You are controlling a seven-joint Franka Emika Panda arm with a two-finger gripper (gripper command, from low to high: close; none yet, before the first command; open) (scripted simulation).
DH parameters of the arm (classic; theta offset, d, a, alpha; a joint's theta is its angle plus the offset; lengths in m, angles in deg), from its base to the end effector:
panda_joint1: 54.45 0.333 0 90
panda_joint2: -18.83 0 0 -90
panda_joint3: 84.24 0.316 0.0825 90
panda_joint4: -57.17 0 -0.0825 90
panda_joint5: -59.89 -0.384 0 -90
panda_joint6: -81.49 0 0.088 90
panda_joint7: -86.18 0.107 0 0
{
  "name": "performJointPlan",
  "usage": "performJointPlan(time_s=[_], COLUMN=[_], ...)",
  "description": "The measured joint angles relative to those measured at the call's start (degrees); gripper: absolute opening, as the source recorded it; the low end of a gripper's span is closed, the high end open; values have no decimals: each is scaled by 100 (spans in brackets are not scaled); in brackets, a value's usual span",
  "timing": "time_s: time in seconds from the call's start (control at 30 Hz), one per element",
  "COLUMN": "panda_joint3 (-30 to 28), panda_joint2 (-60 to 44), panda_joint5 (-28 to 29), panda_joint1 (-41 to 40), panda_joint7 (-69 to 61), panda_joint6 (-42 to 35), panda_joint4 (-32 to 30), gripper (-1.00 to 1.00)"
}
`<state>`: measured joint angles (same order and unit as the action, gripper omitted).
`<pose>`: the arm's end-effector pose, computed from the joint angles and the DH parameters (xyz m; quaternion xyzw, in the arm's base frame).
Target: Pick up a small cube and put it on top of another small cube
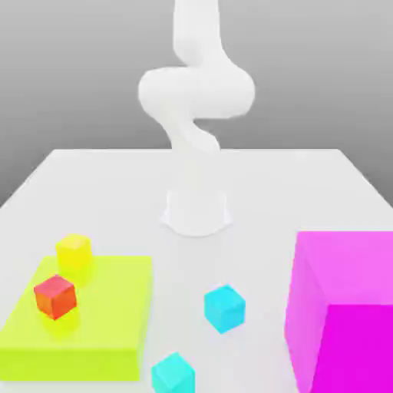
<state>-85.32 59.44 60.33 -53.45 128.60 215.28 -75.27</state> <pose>0.3804 -0.0031 0.6760 -0.8707 0.3371 -0.3328 0.1321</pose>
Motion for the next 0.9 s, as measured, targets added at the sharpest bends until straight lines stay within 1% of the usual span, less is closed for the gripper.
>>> performJointPlan(time_s=[0.27,0.47,0.67,0.9], panda_joint3=[-386,-630,-684,-511], panda_joint2=[-1691,-2937,-4192,-5648], panda_joint5=[36,-93,-328,-475], panda_joint1=[296,445,418,183], panda_joint7=[-1192,-2178,-3239,-4318], panda_joint6=[652,1131,1607,2200], panda_joint4=[-214,-370,-526,-678], gripper=[0,0,0,0])
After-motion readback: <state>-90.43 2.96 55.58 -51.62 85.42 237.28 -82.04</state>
